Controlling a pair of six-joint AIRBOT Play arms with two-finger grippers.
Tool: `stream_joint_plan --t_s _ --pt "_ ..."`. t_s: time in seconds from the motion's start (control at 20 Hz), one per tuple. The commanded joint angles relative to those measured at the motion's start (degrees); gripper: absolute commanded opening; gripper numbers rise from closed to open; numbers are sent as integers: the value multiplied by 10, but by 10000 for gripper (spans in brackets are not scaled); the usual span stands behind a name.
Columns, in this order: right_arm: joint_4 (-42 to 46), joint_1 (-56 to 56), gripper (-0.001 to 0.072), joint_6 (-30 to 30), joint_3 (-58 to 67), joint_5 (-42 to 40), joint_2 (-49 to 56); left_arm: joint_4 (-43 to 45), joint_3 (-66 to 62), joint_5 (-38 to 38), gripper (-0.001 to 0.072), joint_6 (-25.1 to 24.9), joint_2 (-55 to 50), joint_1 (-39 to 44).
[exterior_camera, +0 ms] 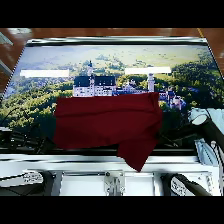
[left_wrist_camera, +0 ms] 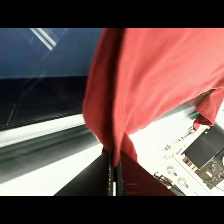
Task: Fold the shirts.
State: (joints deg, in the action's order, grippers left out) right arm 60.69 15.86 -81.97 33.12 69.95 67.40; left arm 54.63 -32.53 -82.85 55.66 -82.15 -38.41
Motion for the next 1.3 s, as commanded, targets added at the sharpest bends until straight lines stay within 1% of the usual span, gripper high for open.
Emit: stream_joint_plan --t_s 0.0,0.2,0.4,0.5,0.55,0.6,0.65,0.7,0.75,0.8,0.85,0.95,1.0,1.05,1.15,1.25 --pt "3 0 513 8 -57 -14 -29 -3 -1 -1 38 -6 0 -1" --pt "-2 0 512 9 -58 -19 -28 -11 -1 -2 38 -13 0 -1" --pt "-9 0 512 9 -90 -54 -15 -28 -1 -2 38 -25 0 -1" --pt "-34 0 511 21 -97 -71 2 -37 -1 -3 39 -25 0 -1" --pt "-54 0 492 29 -97 -81 9 -37 -1 -3 39 -25 0 0" --pt "-70 0 493 33 -97 -89 14 -37 -1 -3 39 -25 0 0" --pt "-75 0 492 33 -97 -94 21 -37 -1 -3 38 -25 0 0" --pt "-75 0 476 34 -97 -92 28 -37 -1 -3 38 -25 0 0" --pt "-78 0 326 41 -97 -87 34 -37 -1 -3 38 -25 1 0" --pt "-79 0 219 55 -96 -80 34 -37 -1 -3 38 -25 1 0" --pt "-80 0 169 73 -92 -71 32 -37 -2 -2 38 -25 2 0" --pt "-105 0 56 155 -68 -40 20 -49 -10 -3 37 -31 5 0" --pt "-125 0 55 188 -50 -30 11 -73 -17 -3 37 -41 9 0" --pt "-139 0 55 191 -28 -31 3 -104 -27 -2 37 -46 13 0" --pt "-155 0 54 185 26 -39 1 -154 -61 -2 37 -50 19 0" --pt "-155 0 54 159 77 -60 1 -173 -108 2 37 -42 20 9"
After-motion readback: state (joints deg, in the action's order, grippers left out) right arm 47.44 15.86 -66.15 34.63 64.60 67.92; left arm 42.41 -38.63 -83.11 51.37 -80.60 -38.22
